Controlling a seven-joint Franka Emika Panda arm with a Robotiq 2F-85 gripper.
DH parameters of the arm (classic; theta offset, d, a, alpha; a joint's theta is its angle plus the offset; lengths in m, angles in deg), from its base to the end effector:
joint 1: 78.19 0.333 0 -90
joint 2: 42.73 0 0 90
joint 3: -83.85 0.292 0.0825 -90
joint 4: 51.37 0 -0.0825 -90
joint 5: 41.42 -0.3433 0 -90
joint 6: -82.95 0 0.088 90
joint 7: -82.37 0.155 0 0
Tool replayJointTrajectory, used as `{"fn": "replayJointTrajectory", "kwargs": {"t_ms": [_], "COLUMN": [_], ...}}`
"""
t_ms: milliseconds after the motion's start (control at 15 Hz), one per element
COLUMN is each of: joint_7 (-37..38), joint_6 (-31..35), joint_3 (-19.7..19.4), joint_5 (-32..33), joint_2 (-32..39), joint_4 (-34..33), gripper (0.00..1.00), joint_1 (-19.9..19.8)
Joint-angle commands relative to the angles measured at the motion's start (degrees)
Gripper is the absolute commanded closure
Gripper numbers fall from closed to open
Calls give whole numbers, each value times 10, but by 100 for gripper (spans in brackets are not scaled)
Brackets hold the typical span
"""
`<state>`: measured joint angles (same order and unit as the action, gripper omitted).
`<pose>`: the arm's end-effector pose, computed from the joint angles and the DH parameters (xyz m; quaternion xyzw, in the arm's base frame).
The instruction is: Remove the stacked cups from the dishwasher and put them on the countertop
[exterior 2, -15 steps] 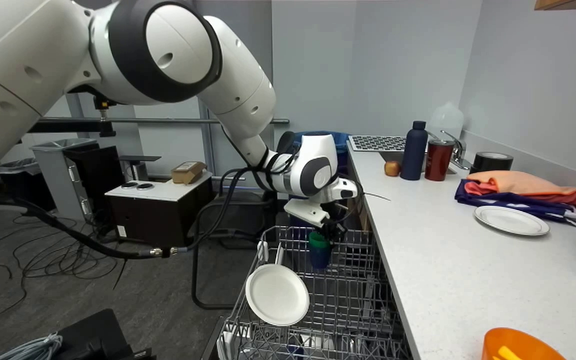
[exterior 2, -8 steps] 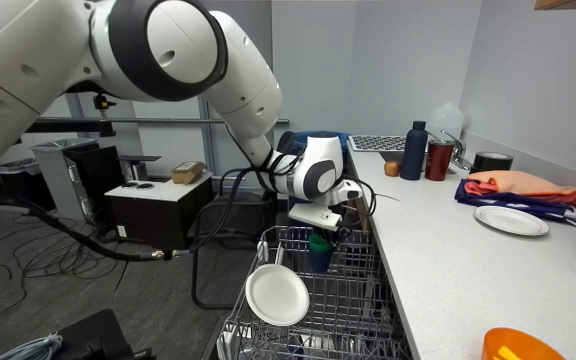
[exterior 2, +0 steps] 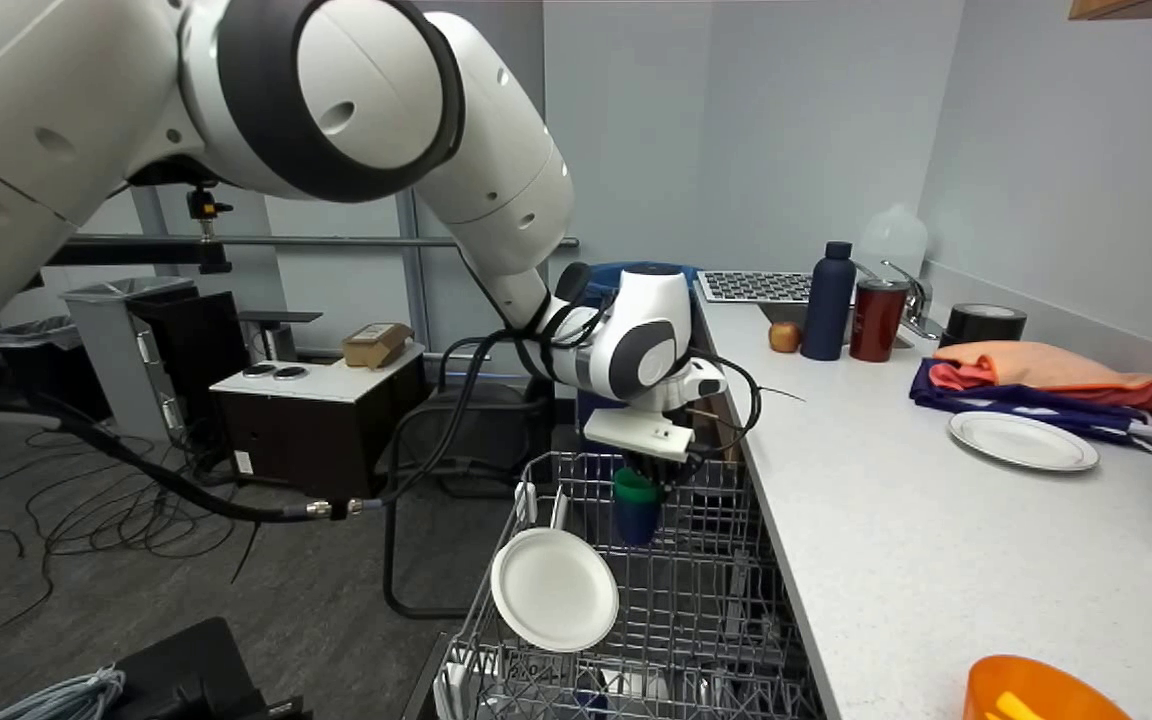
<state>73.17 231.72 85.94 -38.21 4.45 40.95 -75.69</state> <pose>0.6659 0.0509 0.1250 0.9875 0.1353 0.0810 0.0068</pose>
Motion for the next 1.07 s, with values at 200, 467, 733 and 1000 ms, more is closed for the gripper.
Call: {"fn": "replayJointTrajectory", "kwargs": {"t_ms": [200, 467, 733, 1000], "joint_7": [-33, -36, -37, -37], "joint_6": [-8, -7, -8, -8], "joint_3": [26, 31, 34, 35], "joint_5": [-3, -5, -6, -6], "joint_2": [-22, -23, -24, -24], "joint_4": [26, 29, 30, 30], "gripper": [98, 98, 98, 98], "joint_1": [-26, -30, -33, -33]}}
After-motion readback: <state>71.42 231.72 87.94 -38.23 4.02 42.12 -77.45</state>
